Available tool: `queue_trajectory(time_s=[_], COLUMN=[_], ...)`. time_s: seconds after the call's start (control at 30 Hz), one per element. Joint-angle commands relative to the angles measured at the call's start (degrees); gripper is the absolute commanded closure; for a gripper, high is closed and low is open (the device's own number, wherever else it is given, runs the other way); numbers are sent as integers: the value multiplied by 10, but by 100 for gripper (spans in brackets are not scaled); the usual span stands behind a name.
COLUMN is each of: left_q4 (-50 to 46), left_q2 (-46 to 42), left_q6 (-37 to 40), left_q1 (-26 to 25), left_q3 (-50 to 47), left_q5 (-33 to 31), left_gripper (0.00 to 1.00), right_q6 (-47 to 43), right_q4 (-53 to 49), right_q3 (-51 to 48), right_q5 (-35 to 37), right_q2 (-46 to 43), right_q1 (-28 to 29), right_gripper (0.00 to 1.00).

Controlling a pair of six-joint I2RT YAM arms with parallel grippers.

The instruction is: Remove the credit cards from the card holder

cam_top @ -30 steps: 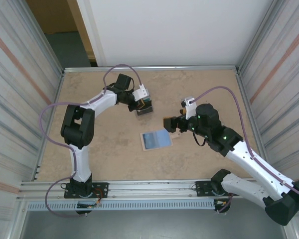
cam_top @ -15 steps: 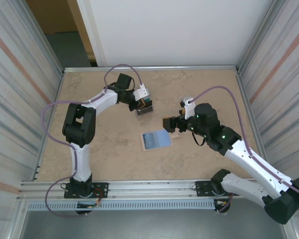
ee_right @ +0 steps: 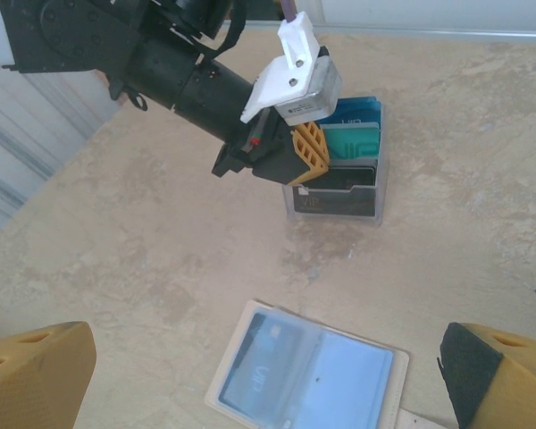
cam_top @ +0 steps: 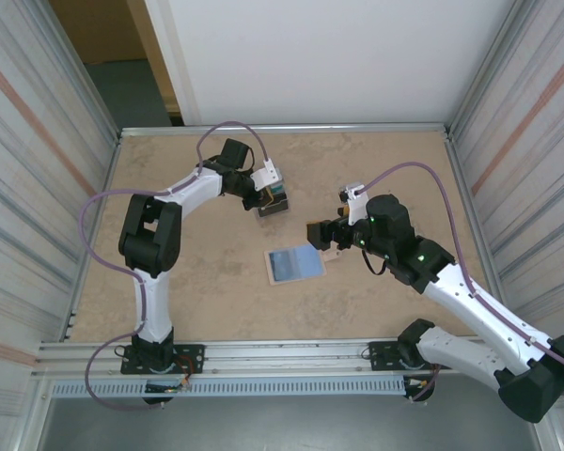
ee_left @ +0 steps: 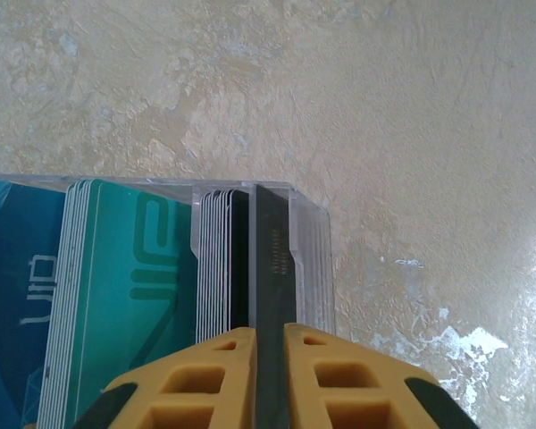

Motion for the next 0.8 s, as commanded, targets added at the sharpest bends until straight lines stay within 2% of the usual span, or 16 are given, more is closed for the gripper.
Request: queue_trajectory(time_s=[0.0,0.2,0.37,0.53,0.7,0.73,0.77], left_q4=[-13,-12,17,95,175,187,200], left_q2=[-5,-35,-101,-210,-331,-352,-378], left_q6=[1,-10,-45,-119,-232,-251,-272], left_q1=[7,6,7,5,-4,-7,-10], left_q3=[18,12,-27,-127,-253,-277,-305], left_q5=[-5,-7,-6,-53,-150,-166,-183], left_gripper=[82,80,65,40,17,12,2], right_q6=[14,18,31,51,84,90,96], right_q4=[1,-5,-2,-2,-33,-39,-46], right_q3=[4,3,-6,-11,6,11,16], right_q5=[1,19,57,122,136,136,137], right_q2=[-4,-1,2,21,87,100,116], right_q1=[-1,0,13,36,47,52,60], right_gripper=[1,1,1,0,16,20,22])
